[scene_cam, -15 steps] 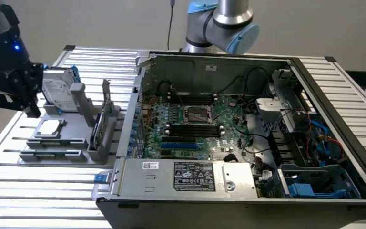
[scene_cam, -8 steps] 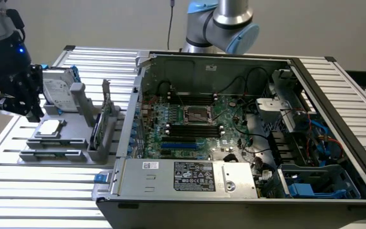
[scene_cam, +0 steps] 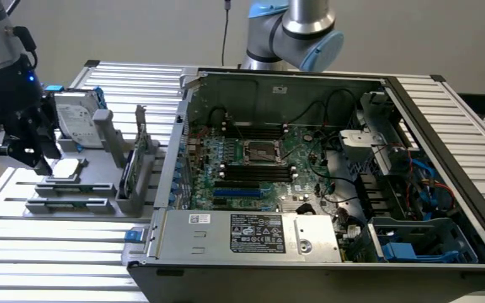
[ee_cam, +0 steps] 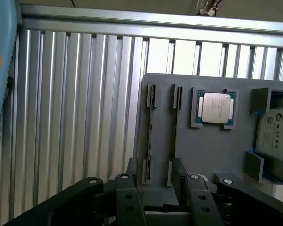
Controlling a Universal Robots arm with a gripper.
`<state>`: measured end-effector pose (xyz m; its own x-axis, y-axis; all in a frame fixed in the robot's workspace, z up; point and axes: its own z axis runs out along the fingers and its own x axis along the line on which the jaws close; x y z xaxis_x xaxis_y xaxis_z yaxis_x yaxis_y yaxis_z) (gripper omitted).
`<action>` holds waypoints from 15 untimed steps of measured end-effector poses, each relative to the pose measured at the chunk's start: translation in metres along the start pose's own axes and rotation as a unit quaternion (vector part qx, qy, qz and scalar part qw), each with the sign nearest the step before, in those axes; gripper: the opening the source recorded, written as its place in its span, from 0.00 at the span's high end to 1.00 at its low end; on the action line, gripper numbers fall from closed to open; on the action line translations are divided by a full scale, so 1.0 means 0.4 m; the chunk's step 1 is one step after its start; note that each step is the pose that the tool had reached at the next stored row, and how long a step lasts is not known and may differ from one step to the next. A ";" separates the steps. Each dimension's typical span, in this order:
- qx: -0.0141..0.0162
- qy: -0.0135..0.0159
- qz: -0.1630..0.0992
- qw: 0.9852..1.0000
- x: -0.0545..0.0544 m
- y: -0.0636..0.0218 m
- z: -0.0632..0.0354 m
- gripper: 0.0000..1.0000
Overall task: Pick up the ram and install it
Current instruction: 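Pick up the ram and move it above insertion slot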
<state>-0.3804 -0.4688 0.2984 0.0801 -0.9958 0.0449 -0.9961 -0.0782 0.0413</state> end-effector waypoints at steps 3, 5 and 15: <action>-0.001 -0.001 -0.002 1.000 0.019 0.001 0.015 0.58; -0.001 -0.001 -0.002 1.000 0.023 0.003 0.024 0.58; -0.001 -0.001 -0.002 1.000 0.022 0.018 0.070 0.58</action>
<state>-0.3881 -0.4796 0.2710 0.0840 -0.9955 0.0435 -0.9957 -0.0821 0.0435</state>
